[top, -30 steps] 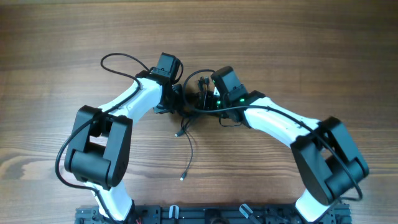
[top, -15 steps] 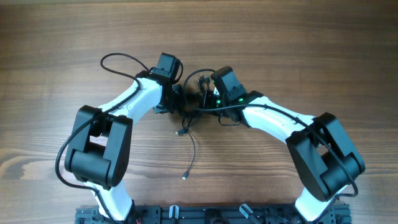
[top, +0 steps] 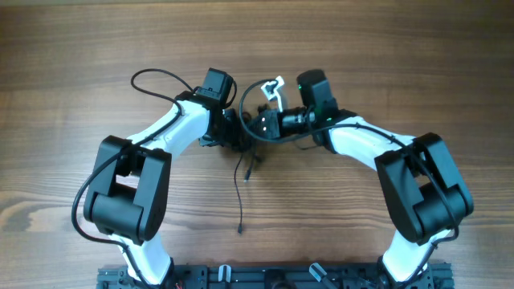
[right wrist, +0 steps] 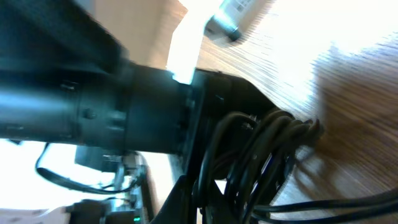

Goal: Untangle cables

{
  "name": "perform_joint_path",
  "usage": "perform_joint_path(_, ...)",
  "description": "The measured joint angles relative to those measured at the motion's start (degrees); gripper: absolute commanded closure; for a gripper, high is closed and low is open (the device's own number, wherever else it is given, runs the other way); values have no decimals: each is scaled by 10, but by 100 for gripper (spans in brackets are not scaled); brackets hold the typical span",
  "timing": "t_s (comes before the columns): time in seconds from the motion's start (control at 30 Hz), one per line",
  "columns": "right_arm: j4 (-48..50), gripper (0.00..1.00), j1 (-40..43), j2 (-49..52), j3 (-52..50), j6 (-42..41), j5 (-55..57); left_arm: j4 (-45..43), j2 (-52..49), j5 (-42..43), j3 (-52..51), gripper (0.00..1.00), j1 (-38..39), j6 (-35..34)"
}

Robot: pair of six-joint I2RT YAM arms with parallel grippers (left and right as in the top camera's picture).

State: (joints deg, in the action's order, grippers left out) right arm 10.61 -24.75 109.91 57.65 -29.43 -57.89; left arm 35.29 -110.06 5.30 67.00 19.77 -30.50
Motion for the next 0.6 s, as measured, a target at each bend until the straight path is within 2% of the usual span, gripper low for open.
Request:
perform_joint_path(0.2, 24, 96, 64, 0, 0, -109, -76, -9, -1, 7, 0, 82, 3, 0)
perform_joint_path(0.37, 24, 96, 85, 0, 0, -167, -94, -10, -2, 10, 0, 81, 6, 0)
perform_joint_path(0.5, 21, 96, 91, 0, 0, -198, -91, -10, -2, 10, 0, 80, 6, 0)
perform_joint_path(0.6, -10, 96, 94, 0, 2, -204, -85, -10, -2, 10, 1, 84, 6, 5)
